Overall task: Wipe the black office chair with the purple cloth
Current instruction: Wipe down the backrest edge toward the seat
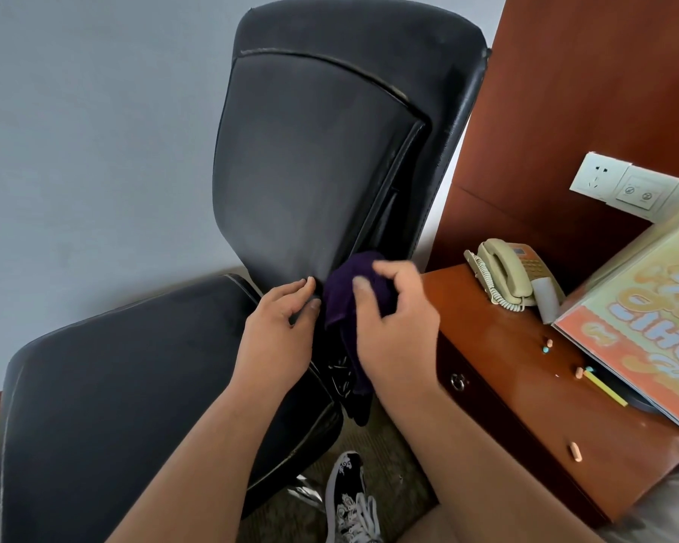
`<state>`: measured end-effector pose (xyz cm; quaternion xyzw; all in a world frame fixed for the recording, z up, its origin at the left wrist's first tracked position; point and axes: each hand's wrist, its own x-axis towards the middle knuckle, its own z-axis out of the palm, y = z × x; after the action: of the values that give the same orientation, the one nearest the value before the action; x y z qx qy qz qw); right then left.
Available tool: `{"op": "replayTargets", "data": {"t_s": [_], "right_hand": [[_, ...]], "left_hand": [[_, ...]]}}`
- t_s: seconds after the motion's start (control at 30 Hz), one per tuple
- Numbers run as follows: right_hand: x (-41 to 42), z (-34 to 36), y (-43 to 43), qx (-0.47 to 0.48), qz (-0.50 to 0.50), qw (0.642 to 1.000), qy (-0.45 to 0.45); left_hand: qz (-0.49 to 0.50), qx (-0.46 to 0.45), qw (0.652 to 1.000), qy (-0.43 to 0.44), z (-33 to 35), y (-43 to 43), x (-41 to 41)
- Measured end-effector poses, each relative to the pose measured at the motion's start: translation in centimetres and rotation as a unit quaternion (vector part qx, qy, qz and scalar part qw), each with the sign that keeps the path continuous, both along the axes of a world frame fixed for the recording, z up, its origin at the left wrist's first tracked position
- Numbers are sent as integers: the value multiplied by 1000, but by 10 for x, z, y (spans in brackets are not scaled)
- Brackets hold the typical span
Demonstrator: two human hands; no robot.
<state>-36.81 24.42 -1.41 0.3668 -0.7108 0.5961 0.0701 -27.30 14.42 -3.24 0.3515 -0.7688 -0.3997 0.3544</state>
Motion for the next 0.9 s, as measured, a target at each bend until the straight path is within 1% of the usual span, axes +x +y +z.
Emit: {"op": "replayTargets", "data": {"t_s": [0.1, 0.2, 0.33, 0.4, 0.43, 0.47, 0.53, 0.63, 0.7, 0.73, 0.8, 0.9], "right_hand": [[-1, -31, 2, 69, 7, 995, 65], [-2, -44, 4, 105, 2, 987, 124], [0, -62, 6, 194, 20, 952, 237], [-2, -67, 7, 239, 38, 933, 266], [-3, -66, 8, 244, 45, 931, 269], [-4, -62, 9, 235, 49, 934, 264], [-4, -43, 10, 184, 45, 954, 232], [-7, 5, 6, 69, 2, 986, 150], [-13, 40, 1, 2, -33, 994, 102], [-16, 52, -2, -17, -42, 995, 90], [-14, 59, -8, -18, -40, 994, 102], [-3, 32, -12, 65, -36, 979, 191]], "left_hand": [[8, 0, 1000, 2, 0, 2, -1], [6, 4, 1000, -5, 1, 4, -2], [8, 4, 1000, -14, 2, 4, -1], [4, 8, 1000, -18, 3, 5, -1], [4, 10, 1000, -16, 3, 5, -1], [5, 11, 1000, -12, 3, 5, 0], [7, 11, 1000, -10, 2, 4, -1], [-4, 15, 1000, -15, -1, 2, 0], [-15, 23, 999, -22, -2, 1, 3], [-21, 27, 999, -23, -2, 0, 4], [-34, 29, 999, -28, -4, -3, 5], [-45, 24, 998, -30, -6, -7, 5]]}}
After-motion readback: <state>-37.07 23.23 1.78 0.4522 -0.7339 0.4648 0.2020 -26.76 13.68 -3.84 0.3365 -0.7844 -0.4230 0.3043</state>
